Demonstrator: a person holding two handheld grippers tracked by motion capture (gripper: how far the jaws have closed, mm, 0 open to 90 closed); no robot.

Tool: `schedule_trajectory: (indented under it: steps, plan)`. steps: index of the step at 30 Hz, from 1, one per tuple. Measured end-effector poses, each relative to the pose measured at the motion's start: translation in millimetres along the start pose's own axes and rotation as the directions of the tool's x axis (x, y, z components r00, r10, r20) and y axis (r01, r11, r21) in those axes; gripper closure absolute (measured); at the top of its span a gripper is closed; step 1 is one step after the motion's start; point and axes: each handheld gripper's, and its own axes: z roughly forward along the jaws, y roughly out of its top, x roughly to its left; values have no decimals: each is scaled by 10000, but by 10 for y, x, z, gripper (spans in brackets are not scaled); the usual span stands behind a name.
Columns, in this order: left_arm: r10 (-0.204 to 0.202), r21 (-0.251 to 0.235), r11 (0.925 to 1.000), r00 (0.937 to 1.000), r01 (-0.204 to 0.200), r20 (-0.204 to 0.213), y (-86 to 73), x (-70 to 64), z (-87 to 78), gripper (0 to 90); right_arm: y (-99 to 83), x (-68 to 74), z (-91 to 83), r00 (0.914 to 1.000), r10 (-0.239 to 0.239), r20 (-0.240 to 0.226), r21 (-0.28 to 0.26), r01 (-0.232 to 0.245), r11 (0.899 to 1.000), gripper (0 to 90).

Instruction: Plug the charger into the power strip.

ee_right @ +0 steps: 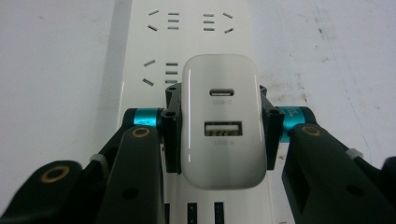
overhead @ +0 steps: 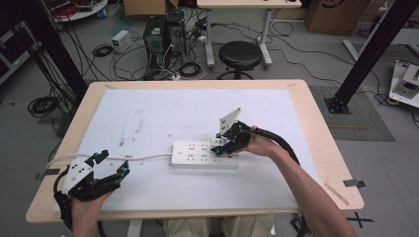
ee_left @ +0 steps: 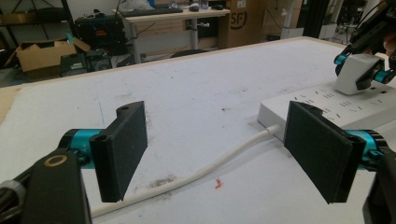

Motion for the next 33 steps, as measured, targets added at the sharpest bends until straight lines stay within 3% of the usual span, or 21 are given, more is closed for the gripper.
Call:
schedule_trajectory:
  steps: [7, 14, 18, 23, 27, 33]
  plan:
    - [-24, 15, 10000, 9999, 24, -106, -5, 26, -39, 218, -46, -127, 16, 9963, 446, -732, -340, -472, 9983, 639]
    - [-86, 6, 10000, 9999, 86, -137, -13, 35, -40, 218, -16, -41, 24, 9996, -161, -239, -191, 157, 9997, 640]
    - [10, -1, 10000, 10000, -10, -35, 0, 6, -16, 218, -17, -17, 42, 9999, -126, -82, -171, 124, 9998, 640]
    - [-63, -23, 10000, 9999, 62, -102, -1, 42, -56, 217, -55, -75, 63, 9986, 259, -469, -445, -280, 9986, 640]
    - [-86, -51, 10000, 9998, 85, -168, 3, 54, -82, 218, -84, -84, 66, 9981, 312, -525, -661, -346, 9972, 639]
    - [-147, -68, 9999, 9997, 146, -204, -2, 77, -103, 218, -63, -66, 62, 9982, 412, -424, -505, -434, 9978, 636]
